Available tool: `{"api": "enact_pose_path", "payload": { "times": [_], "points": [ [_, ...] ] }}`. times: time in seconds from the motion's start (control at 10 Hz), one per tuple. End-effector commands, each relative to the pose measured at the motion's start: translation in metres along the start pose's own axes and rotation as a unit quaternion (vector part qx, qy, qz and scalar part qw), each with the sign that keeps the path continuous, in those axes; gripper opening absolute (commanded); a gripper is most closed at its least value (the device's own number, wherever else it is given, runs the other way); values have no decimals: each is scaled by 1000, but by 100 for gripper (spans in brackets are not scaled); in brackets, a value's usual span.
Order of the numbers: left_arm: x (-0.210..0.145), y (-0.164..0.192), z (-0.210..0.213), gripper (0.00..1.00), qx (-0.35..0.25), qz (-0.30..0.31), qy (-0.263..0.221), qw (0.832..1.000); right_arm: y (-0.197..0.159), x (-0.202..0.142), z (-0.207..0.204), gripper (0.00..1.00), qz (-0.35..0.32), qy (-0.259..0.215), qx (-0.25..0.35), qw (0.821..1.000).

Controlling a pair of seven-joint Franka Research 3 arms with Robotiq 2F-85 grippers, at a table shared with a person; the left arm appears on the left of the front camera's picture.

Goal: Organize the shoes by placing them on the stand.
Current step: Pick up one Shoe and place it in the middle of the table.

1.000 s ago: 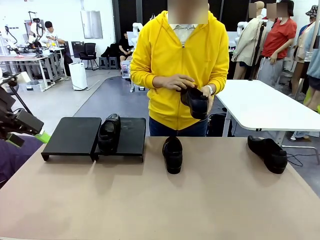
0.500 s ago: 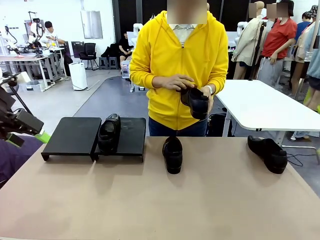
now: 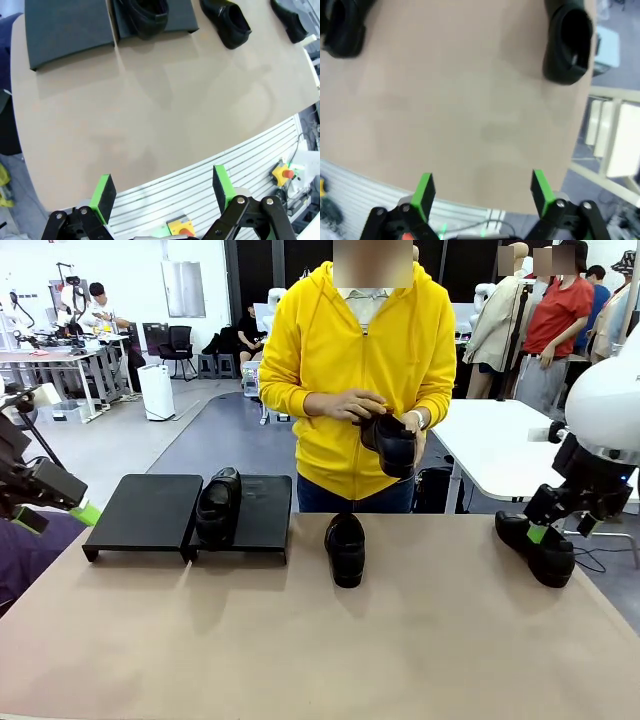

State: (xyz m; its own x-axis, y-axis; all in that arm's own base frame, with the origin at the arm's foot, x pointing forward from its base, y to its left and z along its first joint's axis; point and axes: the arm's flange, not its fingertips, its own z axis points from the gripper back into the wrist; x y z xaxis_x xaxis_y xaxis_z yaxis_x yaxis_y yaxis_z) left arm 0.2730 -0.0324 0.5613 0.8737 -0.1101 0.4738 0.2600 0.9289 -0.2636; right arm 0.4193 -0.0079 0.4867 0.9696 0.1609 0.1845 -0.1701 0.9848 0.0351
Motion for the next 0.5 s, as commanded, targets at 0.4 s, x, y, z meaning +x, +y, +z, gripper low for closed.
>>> {"api": "enact_pose_path", "payload": {
  "times": [0.4],
  "points": [
    [0,2,2,100,-9,2,-2,1000,-32,88,-54,100,39,-13,-13,999]
  ]
}}
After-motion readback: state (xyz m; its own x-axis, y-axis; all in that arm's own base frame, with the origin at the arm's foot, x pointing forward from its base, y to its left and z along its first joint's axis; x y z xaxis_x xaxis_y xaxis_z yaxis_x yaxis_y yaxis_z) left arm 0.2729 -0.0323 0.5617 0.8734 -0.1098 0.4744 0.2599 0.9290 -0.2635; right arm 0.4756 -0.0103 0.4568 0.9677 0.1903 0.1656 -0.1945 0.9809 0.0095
